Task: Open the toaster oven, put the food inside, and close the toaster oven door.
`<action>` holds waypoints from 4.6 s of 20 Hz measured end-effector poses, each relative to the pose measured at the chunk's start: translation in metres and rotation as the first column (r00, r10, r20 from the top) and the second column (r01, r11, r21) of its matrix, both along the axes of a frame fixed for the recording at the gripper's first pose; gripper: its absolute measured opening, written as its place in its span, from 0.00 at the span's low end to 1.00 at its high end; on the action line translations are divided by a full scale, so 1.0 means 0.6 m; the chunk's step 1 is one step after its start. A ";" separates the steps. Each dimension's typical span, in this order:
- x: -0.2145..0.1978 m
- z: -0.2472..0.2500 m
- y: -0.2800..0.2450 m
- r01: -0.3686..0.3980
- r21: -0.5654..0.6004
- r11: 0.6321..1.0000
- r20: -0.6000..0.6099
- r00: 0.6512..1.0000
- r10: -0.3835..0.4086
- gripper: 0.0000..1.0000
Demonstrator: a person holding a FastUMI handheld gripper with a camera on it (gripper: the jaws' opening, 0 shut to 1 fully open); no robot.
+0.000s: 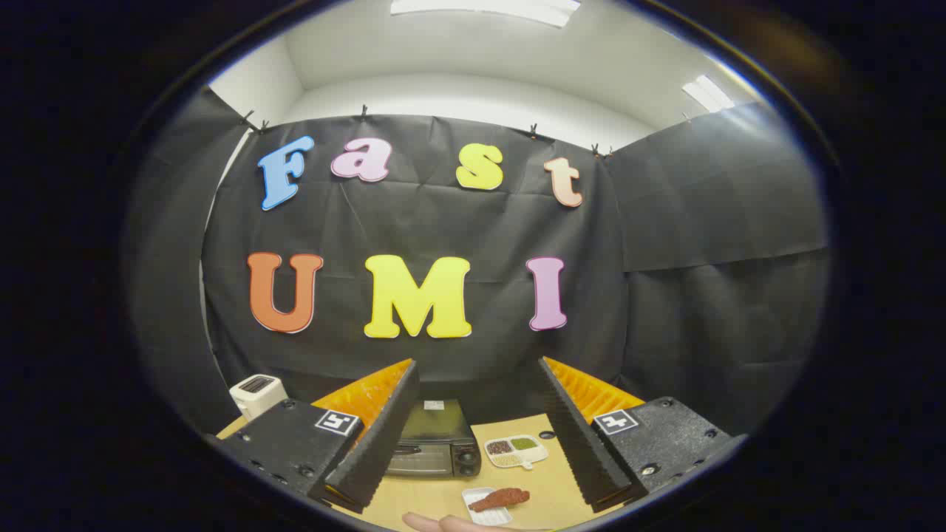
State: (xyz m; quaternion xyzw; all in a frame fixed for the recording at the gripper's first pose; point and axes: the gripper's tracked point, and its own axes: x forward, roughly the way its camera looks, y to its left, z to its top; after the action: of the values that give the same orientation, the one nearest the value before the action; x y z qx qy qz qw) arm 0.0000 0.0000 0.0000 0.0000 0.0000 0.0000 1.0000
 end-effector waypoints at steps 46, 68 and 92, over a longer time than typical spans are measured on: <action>0.215 -0.480 0.245 -0.230 -0.027 0.973 -0.557 0.812 0.176 0.99; -0.008 -0.672 0.193 -0.207 -0.007 0.978 -0.572 0.803 0.166 0.98; 0.006 -0.510 0.058 -0.334 -0.115 0.936 -0.549 0.806 0.221 1.00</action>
State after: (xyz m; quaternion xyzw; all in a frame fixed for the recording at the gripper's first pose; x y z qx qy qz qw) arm 0.0037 0.0350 -0.3059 -0.1033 0.2743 0.1468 0.9448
